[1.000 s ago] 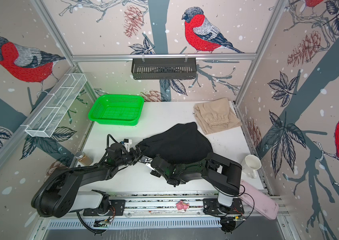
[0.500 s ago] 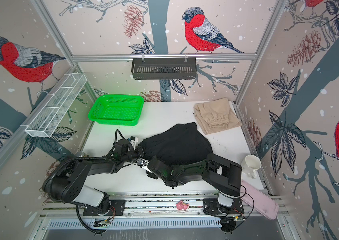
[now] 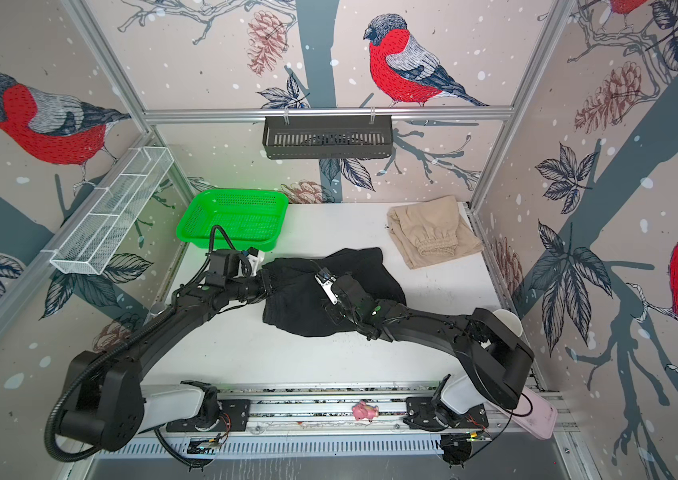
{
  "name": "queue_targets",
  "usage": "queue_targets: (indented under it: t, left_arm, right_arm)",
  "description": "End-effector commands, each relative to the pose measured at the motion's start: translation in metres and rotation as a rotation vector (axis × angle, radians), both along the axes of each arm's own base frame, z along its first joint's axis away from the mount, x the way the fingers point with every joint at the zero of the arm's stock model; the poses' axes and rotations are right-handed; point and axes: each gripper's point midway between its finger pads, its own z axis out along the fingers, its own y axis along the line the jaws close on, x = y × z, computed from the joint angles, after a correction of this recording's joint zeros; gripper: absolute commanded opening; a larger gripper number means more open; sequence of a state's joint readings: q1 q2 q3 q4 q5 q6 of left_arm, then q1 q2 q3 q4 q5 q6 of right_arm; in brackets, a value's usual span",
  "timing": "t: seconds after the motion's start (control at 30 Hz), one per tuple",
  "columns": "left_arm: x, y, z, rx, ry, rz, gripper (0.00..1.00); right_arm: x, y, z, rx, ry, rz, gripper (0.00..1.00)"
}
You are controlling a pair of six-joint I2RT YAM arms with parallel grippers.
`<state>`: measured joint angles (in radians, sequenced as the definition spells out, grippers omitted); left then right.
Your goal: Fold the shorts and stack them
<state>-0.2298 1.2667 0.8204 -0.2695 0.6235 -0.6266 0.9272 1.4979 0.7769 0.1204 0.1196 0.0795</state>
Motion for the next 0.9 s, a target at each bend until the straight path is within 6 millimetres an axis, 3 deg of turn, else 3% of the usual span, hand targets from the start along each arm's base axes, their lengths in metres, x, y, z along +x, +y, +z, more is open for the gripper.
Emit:
queue_targets:
  t: [0.0,0.1,0.3,0.37,0.47,0.53,0.63,0.77,0.87]
  left_arm:
    - [-0.02,0.01,0.006,0.1,0.056,-0.067,0.0]
    - [-0.02,0.016,0.01,0.13,0.062,-0.063,0.0]
    - [-0.023,0.027,0.012,0.109,0.102,-0.063,0.0]
    - [-0.018,0.035,0.024,0.127,0.093,-0.055,0.0]
    - [-0.018,0.057,0.027,0.213,0.124,-0.031,0.0]
    - [-0.019,0.068,0.026,0.267,0.138,-0.02,0.0]
    - [-0.018,0.074,0.019,0.301,0.156,-0.021,0.0]
    - [-0.016,0.073,0.012,0.308,0.162,-0.041,0.0]
    - [-0.012,0.078,0.012,0.341,0.15,-0.044,0.0]
  right_arm:
    - [-0.007,0.003,-0.002,0.041,0.049,0.024,0.48]
    - [-0.012,0.026,-0.002,0.099,0.079,0.074,0.39]
    - [-0.045,0.089,-0.046,0.137,0.258,0.22,0.32]
    - [-0.064,0.115,-0.054,0.169,0.336,0.292,0.32]
    - [-0.089,0.15,-0.056,0.178,0.368,0.378,0.32]
    - [-0.094,0.165,-0.048,0.21,0.384,0.407,0.34]
    - [-0.078,0.169,-0.034,0.252,0.378,0.378,0.42]
    - [-0.039,0.143,-0.017,0.279,0.338,0.284,0.42]
    - [-0.012,0.123,-0.013,0.27,0.299,0.228,0.35]
